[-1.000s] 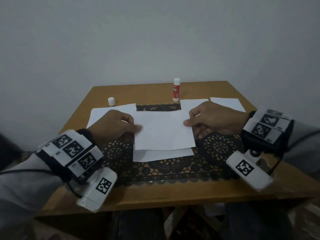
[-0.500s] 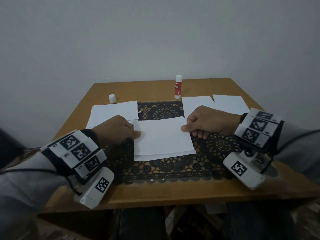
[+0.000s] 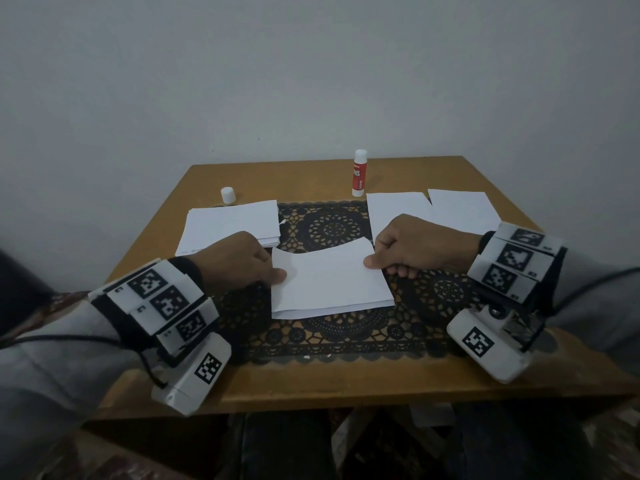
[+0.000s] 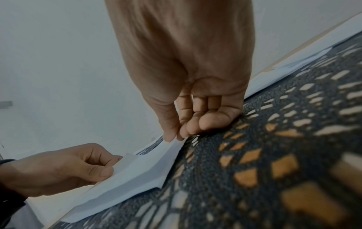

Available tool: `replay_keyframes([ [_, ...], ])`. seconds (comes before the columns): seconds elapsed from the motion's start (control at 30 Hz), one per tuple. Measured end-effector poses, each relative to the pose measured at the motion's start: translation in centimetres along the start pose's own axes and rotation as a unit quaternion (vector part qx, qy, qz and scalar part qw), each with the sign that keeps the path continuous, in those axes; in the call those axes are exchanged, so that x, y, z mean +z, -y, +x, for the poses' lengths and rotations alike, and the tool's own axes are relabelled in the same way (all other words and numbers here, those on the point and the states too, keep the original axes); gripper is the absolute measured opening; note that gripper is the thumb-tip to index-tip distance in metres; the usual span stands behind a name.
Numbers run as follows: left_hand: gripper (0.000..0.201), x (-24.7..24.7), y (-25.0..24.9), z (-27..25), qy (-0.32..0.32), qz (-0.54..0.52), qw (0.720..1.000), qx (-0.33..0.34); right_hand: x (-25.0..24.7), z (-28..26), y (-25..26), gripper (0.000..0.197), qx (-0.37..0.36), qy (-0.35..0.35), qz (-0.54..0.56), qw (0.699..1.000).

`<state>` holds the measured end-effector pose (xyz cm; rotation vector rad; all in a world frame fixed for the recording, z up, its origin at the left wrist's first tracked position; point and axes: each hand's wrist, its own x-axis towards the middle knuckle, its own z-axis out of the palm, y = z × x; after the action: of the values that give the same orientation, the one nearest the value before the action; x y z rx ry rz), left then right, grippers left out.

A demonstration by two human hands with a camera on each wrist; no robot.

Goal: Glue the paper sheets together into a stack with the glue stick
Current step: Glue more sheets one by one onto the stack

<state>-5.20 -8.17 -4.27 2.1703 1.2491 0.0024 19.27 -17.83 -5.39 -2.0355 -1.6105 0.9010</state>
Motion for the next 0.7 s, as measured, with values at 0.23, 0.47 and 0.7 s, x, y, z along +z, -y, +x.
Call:
replay_keyframes([
  [0.23, 0.040, 0.09, -0.02, -0.04, 0.003, 0.021, 1.000, 0.005, 0.23, 0.08, -0.20, 0.030, -0.011, -0.009, -0.011, 1.000],
  [0.47, 0.036, 0.32, -0.31, -0.04, -0.005, 0.047, 0.999, 0.005, 0.47, 0.01, -0.18, 0.030, -0.022, -0.018, -0.026, 0.999],
  [0.7, 0.036, 0.62, -0.88, -0.02, -0.015, 0.086, 0.996, 0.002, 0.75, 0.26, -0.22, 0.031, -0.024, -0.034, -0.057, 0.997],
])
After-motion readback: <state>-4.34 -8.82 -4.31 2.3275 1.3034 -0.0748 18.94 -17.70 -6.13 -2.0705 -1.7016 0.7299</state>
